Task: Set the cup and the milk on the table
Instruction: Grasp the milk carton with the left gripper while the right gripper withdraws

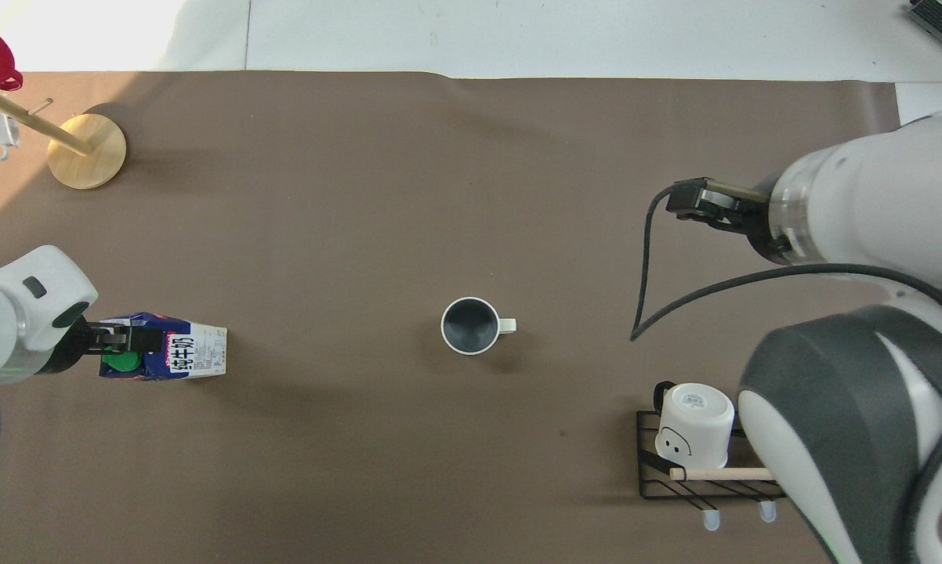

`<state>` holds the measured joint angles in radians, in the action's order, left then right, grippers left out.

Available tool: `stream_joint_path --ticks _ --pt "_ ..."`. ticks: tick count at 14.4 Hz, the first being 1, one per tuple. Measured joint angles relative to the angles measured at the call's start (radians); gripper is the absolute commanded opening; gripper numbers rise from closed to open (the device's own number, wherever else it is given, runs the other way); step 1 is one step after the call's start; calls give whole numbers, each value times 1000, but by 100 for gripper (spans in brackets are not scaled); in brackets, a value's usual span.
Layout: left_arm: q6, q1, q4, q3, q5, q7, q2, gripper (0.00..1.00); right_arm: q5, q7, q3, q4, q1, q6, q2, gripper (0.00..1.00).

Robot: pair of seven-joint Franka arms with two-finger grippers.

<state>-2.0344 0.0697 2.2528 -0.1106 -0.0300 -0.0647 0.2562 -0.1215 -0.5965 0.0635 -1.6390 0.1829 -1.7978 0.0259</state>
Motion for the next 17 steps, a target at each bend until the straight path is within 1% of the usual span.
stream_joint_path --ticks 3,5,6,9,11,13,14,17 --pt "-14 0 12 -3 0 -2 -2 99 0 119 -2 2 -52 36 13 100" --pt "-15 0 12 -3 0 -8 -2 80 22 185 -3 29 -83 83 12 100" --pt "-14 0 12 -3 0 -9 -2 74 41 205 -5 51 -96 123 12 100" --pt "-14 -10 13 -5 0 -13 -2 65 70 259 -7 101 -124 202 3 100" --pt "-14 -16 13 -8 0 -18 -2 56 74 287 -8 113 -126 233 3 100" --pt "-14 -18 13 -8 0 -22 -2 51 75 296 -11 117 -126 256 3 100" --pt "-14 -18 12 -8 0 -23 -2 47 75 299 -13 118 -126 263 2 100" --pt "-14 -19 11 -7 0 -24 -2 45 78 308 -16 132 -126 273 0 100"
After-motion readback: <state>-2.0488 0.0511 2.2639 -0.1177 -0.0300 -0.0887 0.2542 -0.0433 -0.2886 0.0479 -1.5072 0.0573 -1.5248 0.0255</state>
